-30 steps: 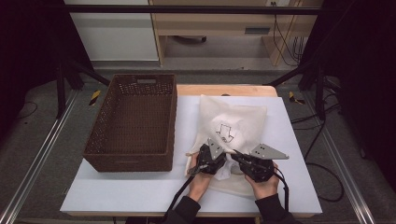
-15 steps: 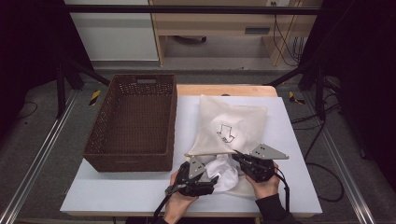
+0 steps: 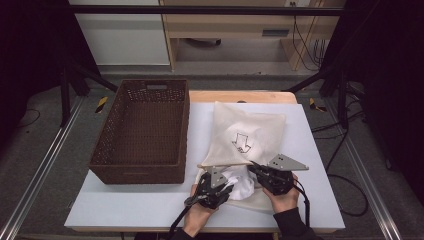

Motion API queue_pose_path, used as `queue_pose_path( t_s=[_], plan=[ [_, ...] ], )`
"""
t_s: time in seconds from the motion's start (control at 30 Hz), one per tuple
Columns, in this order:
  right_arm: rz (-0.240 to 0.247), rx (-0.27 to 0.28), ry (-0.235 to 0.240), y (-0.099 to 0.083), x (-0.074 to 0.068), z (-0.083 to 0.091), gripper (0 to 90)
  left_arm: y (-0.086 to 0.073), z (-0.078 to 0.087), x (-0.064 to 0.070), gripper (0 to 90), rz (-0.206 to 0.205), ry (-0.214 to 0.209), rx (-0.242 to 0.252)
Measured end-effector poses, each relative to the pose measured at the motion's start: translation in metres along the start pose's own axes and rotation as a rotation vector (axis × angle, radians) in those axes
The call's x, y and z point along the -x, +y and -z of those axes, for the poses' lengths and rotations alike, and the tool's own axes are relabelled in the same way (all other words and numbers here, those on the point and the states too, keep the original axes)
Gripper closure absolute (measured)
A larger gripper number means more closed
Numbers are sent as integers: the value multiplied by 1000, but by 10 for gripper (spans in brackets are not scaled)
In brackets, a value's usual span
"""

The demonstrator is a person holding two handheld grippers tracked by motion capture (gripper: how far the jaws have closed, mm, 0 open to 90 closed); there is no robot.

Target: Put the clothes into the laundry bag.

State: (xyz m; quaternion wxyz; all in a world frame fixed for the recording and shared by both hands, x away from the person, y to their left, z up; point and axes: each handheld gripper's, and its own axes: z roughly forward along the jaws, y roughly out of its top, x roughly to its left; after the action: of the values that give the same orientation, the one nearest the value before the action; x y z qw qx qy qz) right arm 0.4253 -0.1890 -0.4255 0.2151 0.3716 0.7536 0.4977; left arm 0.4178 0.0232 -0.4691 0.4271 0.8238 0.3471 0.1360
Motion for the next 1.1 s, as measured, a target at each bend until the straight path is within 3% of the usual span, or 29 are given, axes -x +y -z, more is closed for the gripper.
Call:
queue_pose_path(
  t_s=[0.1, 0.27, 0.4, 0.5, 0.57, 0.6, 0.63, 0.67, 0.7, 0.77, 0.83, 0.9, 0.97, 1.1],
  plan=[
    [-1, 4, 6, 1, 0, 1, 878, 12, -9, 5, 801, -34, 9, 37],
    [2, 19, 8, 3, -1, 4, 879, 28, -40, 4, 805, -39, 86, 72],
    [-10, 20, 9, 3, 1, 5, 880, 29, -64, 0, 800, -25, 155, 66],
    [-17, 17, 1, 3, 2, 5, 880, 34, -69, -4, 786, -20, 195, 63],
    [-24, 14, -7, 3, 3, 5, 880, 36, -70, -7, 757, -11, 193, 56],
    [-29, 13, -8, 2, 3, 5, 880, 35, -69, -7, 728, -15, 189, 45],
    [-33, 5, -7, 1, 5, 4, 879, 34, -67, -7, 633, -27, 183, 29],
    [-33, 5, -7, 1, 5, 4, 879, 33, -65, -6, 633, -39, 180, 22],
    [-33, -5, -6, 0, 5, 2, 879, 31, -60, -5, 547, -53, 180, 18],
    [-32, -8, -7, -1, 5, 1, 878, 28, -47, -4, 518, -58, 151, 14],
    [-27, -11, -10, -1, 5, 0, 877, 24, -32, -4, 434, -31, 111, 19],
    [-30, -11, -10, -1, 5, 0, 877, 20, -19, -3, 412, -12, 68, 27],
    [-23, -11, -9, -2, 4, 0, 876, 15, -1, 1, 403, -41, 69, 37],
    [-24, -10, -11, -2, 5, 0, 876, 11, 5, 4, 448, -45, 46, 40]
  ],
)
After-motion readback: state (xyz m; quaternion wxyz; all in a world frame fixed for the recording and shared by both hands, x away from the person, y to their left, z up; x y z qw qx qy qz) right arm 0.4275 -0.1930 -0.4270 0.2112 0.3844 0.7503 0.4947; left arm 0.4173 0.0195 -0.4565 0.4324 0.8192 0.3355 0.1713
